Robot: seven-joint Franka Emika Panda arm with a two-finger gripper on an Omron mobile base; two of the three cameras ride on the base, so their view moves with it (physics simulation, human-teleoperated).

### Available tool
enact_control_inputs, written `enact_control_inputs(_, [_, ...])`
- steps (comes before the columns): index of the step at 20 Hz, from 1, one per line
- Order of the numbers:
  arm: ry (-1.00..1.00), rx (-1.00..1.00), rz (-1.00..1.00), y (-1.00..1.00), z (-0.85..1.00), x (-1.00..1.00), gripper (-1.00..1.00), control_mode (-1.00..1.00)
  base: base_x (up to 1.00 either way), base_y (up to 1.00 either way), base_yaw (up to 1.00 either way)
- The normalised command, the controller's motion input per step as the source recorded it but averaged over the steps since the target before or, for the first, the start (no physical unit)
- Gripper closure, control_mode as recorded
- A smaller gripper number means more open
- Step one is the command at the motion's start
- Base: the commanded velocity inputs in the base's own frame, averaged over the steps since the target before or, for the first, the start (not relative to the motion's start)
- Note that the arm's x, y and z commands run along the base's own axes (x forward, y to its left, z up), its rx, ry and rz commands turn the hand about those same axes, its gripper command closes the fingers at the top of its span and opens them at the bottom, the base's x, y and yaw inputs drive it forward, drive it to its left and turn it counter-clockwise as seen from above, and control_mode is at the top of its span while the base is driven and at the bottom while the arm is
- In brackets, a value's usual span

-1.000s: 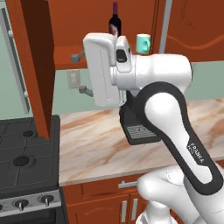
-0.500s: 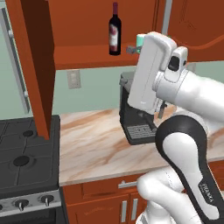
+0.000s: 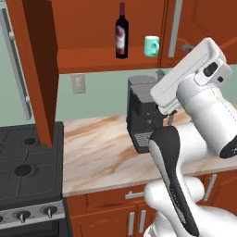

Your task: Open the cabinet directly in front. Then move the wine and the mug to the dining counter with the candle on it.

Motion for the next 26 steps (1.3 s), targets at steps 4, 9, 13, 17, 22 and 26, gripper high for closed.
enact_control_inputs(4, [0.35, 0.52, -0.25, -0.67, 0.36, 0.0, -1.0, -1.0, 0.0, 0.0, 0.0])
enact_control_inputs(9, [0.42, 0.47, -0.09, -0.49, 0.39, 0.0, -1.0, -1.0, 0.0, 0.0, 0.0])
enact_control_inputs(13, [0.35, 0.35, 0.0, -0.36, 0.19, -0.09, -1.0, -1.0, 0.0, 0.0, 0.0])
enact_control_inputs(17, [0.26, 0.24, 0.0, -0.23, 0.0, -0.13, -1.0, -1.0, 0.0, 0.0, 0.0])
enact_control_inputs(22, [0.23, 0.18, 0.0, -0.15, -0.12, -0.05, -1.0, -1.0, 0.0, 0.0, 0.0])
enact_control_inputs(26, [0.16, 0.11, 0.02, -0.04, -0.46, 0.0, -1.0, -1.0, 0.0, 0.0, 0.0])
